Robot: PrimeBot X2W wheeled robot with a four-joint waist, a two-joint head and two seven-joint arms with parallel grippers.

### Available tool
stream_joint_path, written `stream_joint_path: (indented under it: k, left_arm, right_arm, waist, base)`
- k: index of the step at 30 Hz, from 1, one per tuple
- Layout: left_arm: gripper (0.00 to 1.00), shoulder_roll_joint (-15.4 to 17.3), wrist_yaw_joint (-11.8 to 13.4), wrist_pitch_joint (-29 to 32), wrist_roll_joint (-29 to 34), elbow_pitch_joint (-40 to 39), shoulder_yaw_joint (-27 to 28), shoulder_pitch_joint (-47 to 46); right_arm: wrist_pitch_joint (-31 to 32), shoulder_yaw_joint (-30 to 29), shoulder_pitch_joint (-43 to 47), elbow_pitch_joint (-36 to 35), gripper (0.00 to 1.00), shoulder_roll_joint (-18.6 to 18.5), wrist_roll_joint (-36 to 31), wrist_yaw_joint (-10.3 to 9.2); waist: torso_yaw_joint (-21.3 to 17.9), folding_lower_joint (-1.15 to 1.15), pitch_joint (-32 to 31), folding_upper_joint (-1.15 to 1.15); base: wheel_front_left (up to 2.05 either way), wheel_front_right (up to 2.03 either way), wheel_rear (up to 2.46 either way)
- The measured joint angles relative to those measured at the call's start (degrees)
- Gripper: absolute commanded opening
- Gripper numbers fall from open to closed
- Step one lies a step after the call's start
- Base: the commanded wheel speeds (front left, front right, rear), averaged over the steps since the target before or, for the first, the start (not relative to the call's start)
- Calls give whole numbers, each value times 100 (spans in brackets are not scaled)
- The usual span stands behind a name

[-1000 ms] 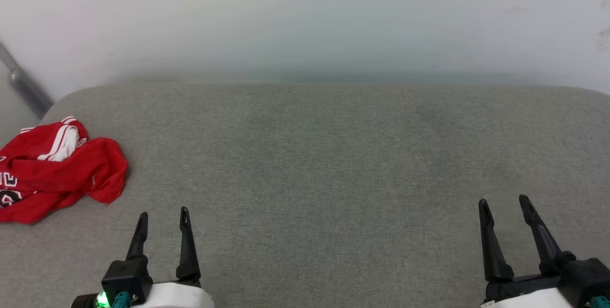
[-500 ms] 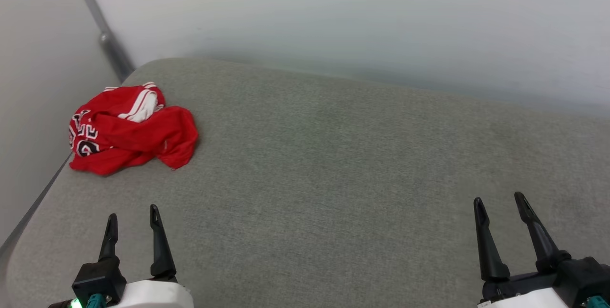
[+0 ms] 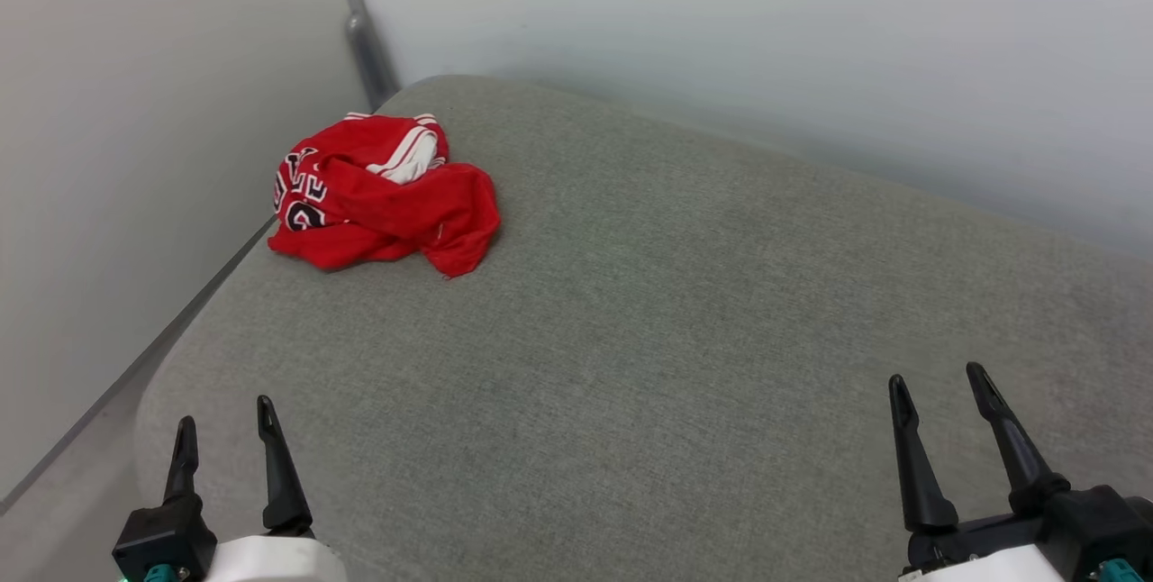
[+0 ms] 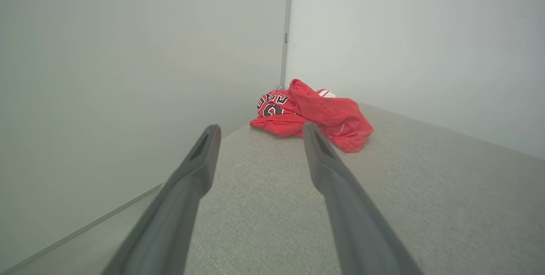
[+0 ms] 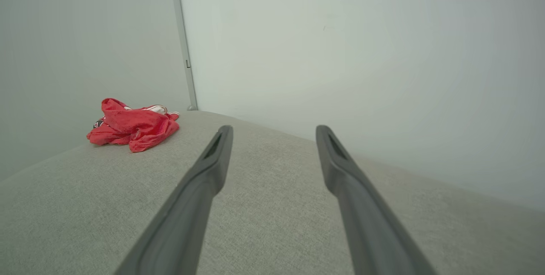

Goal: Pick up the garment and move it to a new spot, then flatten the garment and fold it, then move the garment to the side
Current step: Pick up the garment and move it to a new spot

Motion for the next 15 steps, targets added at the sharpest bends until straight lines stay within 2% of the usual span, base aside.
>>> stream_joint_path:
  k: [5,9,12,15]
  left_arm:
    - [100,0,48,0,-32,-9,1,29]
    - [100,0,56,0,-46,-25,7,40]
    - [100,-3,-21,0,-54,-2,83,27]
    - [100,1,-210,0,59,29,232,-130]
  right_arm:
    - [0,12,1,3,100,0,-38,0]
    - [0,42,-1,13,100,0,-78,0]
    - [0,40,-6,12,100,0,-79,0]
    - [0,16,-29,10,100,-1,-100,0]
  waist:
    - [225,0,25,0]
    - [254,0,46,0]
    - [234,0,51,0]
    - [171,0,94,0]
  base:
    - [0,0,0]
    - [0,0,0]
    - [0,0,0]
    - [0,0,0]
